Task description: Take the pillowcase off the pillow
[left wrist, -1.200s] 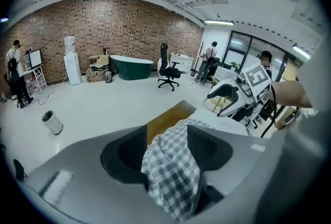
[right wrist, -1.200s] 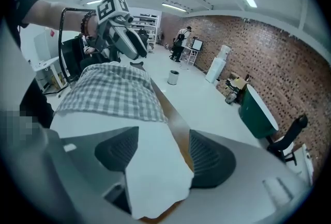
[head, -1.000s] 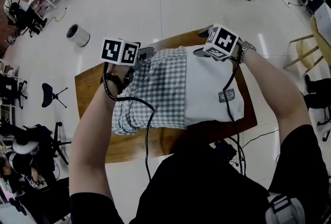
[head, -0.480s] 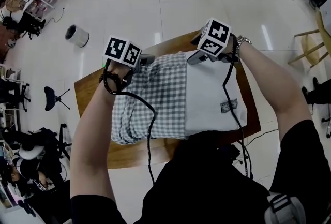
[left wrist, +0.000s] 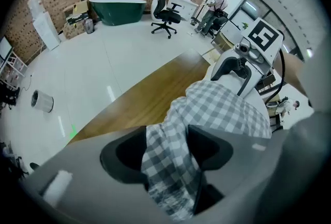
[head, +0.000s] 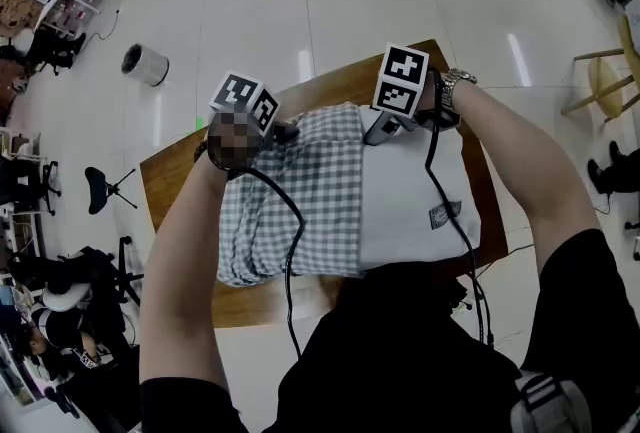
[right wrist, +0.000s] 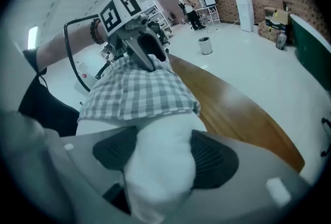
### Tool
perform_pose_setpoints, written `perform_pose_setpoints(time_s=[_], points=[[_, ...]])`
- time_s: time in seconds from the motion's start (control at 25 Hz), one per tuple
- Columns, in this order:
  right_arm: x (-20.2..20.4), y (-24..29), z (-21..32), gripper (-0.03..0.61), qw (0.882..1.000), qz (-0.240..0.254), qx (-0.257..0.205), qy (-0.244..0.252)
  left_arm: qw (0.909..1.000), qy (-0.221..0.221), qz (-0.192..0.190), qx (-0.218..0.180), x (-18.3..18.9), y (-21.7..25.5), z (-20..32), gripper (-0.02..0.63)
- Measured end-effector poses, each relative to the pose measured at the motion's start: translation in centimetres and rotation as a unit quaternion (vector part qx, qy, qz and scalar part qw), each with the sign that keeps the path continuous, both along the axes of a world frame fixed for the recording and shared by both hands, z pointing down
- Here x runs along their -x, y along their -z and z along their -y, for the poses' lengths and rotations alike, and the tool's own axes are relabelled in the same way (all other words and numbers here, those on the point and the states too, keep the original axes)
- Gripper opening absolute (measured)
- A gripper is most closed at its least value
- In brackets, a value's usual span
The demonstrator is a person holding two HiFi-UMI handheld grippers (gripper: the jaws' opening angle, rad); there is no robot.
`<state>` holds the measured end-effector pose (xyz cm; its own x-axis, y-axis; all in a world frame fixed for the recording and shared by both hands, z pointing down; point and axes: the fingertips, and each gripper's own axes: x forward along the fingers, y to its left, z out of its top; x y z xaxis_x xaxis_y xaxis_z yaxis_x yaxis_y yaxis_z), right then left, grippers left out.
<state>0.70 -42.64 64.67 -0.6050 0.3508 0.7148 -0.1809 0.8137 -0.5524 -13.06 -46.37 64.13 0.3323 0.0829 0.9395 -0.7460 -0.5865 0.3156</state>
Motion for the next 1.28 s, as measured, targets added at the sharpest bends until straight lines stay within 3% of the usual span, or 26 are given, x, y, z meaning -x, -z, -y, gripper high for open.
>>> perform_pose_setpoints(time_s=[0.2, 0.36, 0.56, 0.84, 1.12, 1.28], points=[[-0.1, 0.3, -1.0, 0.137, 1.0, -0.009, 0.005, 0.009, 0.9997, -0.007, 0.0, 0.023, -0.4, -1.1, -0.5, 0.13], [-0.6, 2.2, -1.1, 0.047, 0.999, -0.006, -0.045, 0.006, 1.0, 0.007, 0.004, 0.005, 0.0, -0.7, 0.2, 0.034], [-1.6, 5.2, -1.8, 0.032, 0.99, -0.011, -0.141, 0.018, 0.999, 0.033, 0.024, -0.016, 2.1, -0.1, 1.0, 0.018], [-2.7, 8.6, -3.7, 0.028, 0.971, -0.009, -0.237, 0.036, 0.9958, 0.053, 0.068, -0.032, 5.0, 0.5, 1.4, 0.015], [-4.1, 11.8, -5.3, 0.027, 0.964, -0.004, -0.263, 0.031, 0.9905, 0.051, 0.125, -0.028, 8.8, 1.4, 1.3, 0.014], [-5.8, 11.9, -4.8, 0.026, 0.961, -0.007, -0.273, 0.031, 0.9867, 0.078, 0.142, -0.016, 10.4, 1.1, 1.1, 0.014]])
